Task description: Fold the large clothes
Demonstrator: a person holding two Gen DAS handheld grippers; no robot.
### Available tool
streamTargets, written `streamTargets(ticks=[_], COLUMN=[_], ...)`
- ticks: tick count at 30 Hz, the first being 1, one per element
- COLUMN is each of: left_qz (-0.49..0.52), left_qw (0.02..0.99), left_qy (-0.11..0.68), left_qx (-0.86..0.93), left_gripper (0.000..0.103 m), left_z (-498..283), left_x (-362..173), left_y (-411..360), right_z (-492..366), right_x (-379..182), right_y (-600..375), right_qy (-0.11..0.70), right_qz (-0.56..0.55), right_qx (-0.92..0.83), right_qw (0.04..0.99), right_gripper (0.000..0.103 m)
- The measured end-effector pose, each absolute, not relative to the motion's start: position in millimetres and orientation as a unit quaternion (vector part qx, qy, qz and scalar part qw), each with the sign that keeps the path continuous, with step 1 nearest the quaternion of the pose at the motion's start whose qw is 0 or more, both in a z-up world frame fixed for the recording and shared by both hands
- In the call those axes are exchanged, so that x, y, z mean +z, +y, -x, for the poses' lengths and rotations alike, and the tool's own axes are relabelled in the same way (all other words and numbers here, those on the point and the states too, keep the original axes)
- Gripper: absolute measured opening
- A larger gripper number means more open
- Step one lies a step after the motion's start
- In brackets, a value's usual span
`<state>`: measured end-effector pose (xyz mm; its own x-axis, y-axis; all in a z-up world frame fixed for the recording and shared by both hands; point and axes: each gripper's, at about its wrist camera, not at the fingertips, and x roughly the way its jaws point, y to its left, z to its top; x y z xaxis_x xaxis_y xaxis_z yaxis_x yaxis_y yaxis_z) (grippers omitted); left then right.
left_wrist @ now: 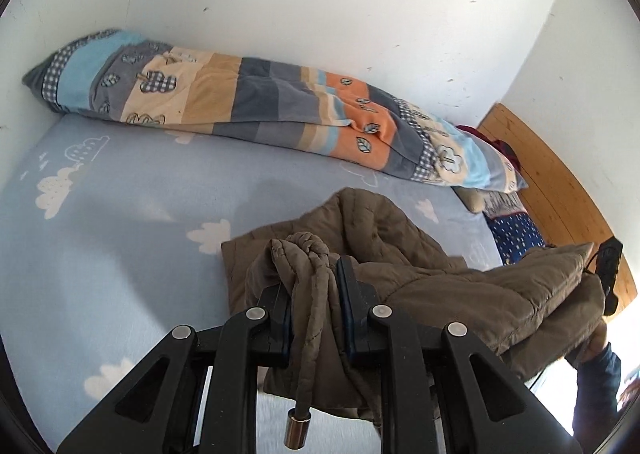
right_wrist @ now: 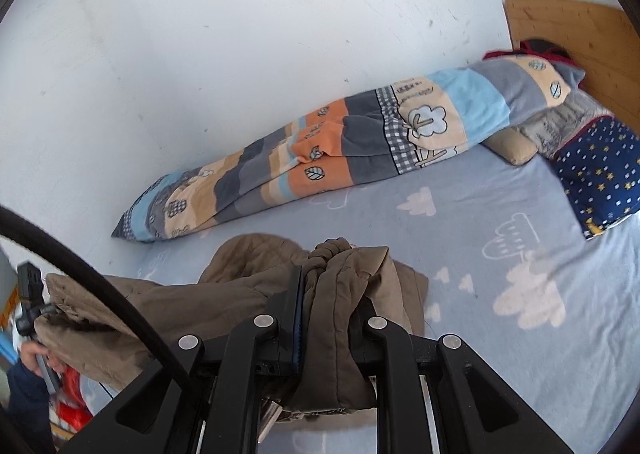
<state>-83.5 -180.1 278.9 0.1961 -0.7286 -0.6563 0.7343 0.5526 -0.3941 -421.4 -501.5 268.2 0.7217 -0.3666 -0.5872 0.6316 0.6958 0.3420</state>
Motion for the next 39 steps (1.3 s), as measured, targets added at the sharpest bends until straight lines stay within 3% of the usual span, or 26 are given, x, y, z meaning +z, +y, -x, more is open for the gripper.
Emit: streamTargets(ticks=[13,24,31,33,34,35,39], left_qz=[-0.007,0.079,0.135,0.145,0.147,0.152,0.146], left_qw=[0.750,0.715,0.691,0.709,0.721,0.732,0.757], left_qy=[0.502,0.575,0.585,0.568,0.558,0.546,0.508], left_qx=[-0.431,-0.389,-0.402,-0.392,-0.384,-0.378,-0.385], left_gripper=[0.019,0.024,0.032,0.047,0.052,0.055,0.055], left_z=[0,-40,-50,-52,-52,-53,-43], left_x=[195,122,145,160,168,175,211], left_y=[-265,-287,-267,-255,-250,-242,-223], right_z=[345,328,371,388,397,407,434], right_x=[173,92,104,118,126,135,171], right_y=[-600,-649,-659,-658,-659,-658,-646], right_qy=[0.310,0.328,0.247,0.221,0.211,0.200,0.178], right_qz=[-0.320,-0.425,-0.536,-0.544,-0.542,-0.538,-0.516], right_qx=[-0.323,-0.322,-0.279,-0.283,-0.297,-0.310,-0.308], right_qw=[0.835,0.780,0.757,0.758,0.758,0.758,0.779], right_gripper=[0.015,0.017,0.032,0.045,0.060,0.065,0.065])
